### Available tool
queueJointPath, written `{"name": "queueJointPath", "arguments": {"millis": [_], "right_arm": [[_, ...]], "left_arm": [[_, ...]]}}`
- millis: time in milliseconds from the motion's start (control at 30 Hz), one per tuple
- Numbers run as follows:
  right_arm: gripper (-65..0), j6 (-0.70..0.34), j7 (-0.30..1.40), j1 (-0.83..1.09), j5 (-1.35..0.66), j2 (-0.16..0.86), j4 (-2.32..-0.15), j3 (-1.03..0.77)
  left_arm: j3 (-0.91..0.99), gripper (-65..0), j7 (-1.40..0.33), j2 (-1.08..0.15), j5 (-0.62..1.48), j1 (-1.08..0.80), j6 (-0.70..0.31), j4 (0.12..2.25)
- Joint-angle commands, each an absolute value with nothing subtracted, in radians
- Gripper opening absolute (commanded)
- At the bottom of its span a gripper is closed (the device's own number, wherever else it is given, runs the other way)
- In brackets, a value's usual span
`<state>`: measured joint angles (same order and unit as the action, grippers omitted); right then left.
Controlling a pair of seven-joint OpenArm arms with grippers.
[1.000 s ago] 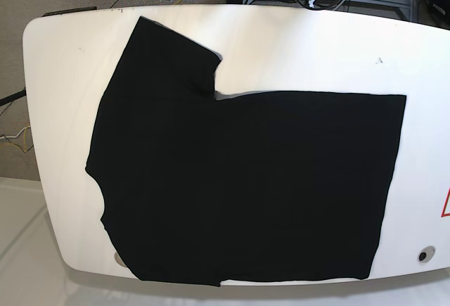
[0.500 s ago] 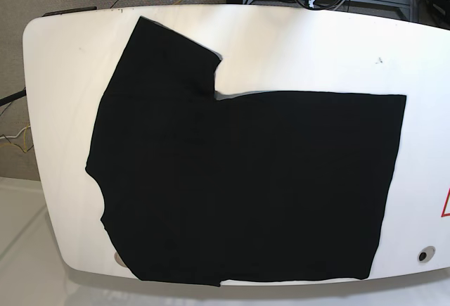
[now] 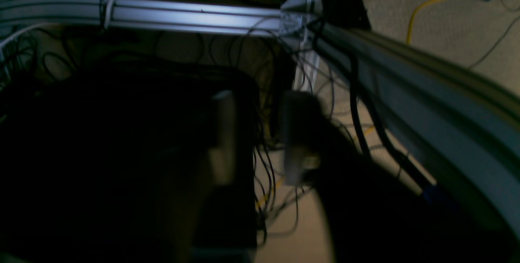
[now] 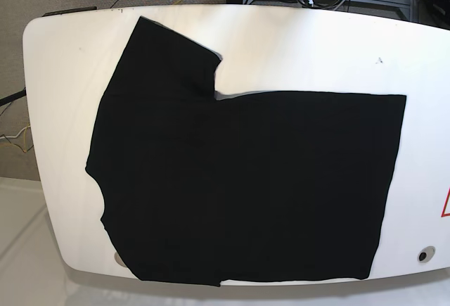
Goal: Fold the T-shirt properly
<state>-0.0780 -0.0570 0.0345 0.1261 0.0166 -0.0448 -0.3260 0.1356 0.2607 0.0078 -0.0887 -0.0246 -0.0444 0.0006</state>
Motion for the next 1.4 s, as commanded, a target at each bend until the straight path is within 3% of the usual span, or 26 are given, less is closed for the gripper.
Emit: {"name": "queueJointPath", "arguments": {"millis": [0, 167, 667, 833, 1033, 1167, 1367], "right_arm": [[-64.1, -0.081, -0.058, 0.039, 0.126, 0.020, -0.047, -0.324], [-64.2, -0.084, -0.061, 0.035, 0.125, 0.021, -0.046, -0.324], [-64.5, -0.081, -0.067, 0.047, 0.126, 0.019, -0.053, -0.324], [-64.4, -0.082, -0.067, 0.053, 0.124, 0.019, -0.062, -0.324], [-64.2, -0.085, -0.075, 0.045, 0.126, 0.021, -0.050, -0.328], [-64.3, -0.084, -0.076, 0.046, 0.126, 0.020, -0.047, -0.327], [-63.9, -0.082, -0.078, 0.049, 0.125, 0.020, -0.053, -0.326]], "left_arm": [[0.136, -58.4, 0.277, 0.006, -0.090, -0.023, -0.043, 0.003], [0.129, -64.3, 0.269, 0.006, -0.087, -0.024, -0.043, 0.005], [0.131, -64.7, 0.284, 0.003, -0.084, -0.051, -0.049, 0.024], [0.126, -62.9, 0.290, 0.000, -0.082, -0.064, -0.050, 0.040], [0.126, -51.1, 0.247, 0.002, -0.082, -0.047, -0.051, 0.014], [0.126, -48.8, 0.243, 0.002, -0.082, -0.047, -0.050, 0.011], [0.128, -56.3, 0.272, 0.005, -0.080, -0.046, -0.051, 0.018]]}}
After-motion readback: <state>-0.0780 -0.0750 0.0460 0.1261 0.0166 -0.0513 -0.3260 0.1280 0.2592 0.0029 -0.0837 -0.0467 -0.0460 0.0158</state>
